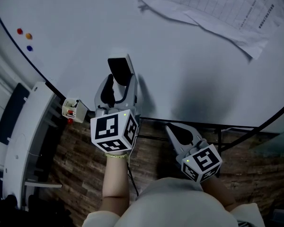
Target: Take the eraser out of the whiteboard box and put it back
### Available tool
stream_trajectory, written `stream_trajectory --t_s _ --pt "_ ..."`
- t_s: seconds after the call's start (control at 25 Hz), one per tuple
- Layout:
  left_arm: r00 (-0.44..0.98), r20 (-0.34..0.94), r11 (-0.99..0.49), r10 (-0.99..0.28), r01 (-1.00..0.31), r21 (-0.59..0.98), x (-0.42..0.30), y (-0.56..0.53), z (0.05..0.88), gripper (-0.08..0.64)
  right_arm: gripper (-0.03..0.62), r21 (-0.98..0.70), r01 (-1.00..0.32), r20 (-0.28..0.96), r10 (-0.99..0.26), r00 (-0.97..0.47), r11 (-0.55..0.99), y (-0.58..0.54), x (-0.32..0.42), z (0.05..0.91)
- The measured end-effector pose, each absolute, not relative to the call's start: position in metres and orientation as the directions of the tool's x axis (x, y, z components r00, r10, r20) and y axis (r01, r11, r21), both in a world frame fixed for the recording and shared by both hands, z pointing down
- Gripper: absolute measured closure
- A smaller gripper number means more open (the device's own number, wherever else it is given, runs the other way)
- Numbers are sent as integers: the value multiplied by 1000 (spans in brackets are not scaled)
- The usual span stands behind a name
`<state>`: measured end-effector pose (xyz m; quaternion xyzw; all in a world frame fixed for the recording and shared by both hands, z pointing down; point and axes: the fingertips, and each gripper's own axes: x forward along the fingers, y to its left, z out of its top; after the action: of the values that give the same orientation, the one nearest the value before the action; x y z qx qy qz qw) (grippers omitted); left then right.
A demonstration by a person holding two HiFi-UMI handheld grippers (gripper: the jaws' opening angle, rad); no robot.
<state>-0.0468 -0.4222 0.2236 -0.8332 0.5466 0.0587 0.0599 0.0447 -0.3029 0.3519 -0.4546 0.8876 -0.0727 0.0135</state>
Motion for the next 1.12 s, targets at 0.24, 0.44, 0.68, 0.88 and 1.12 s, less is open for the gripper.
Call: stream_trajectory --t_s 0.24,0.44,0.68,0.88,1.12 --pt "402 -158 -401 -902 -915 -39 -46 -412 225 305 586 -142 -806 39 -810 -585 574 -294 43 351" --pt "398 -166 -398 -902 -917 -38 -48 -400 224 321 586 -145 -808 35 -813 -581 571 -286 42 350" --pt "378 -171 -378 -910 -925 -39 -53 -384 225 389 586 -143 -810 34 -815 -579 569 -274 38 349" --pt "374 -165 -374 -913 -927 -33 -59 -369 230 429 586 -143 -809 33 -815 -579 570 -263 31 348" --pt "372 -146 -373 -917 -927 -22 -69 -353 237 456 586 -149 -812 30 -818 -574 564 -251 22 347"
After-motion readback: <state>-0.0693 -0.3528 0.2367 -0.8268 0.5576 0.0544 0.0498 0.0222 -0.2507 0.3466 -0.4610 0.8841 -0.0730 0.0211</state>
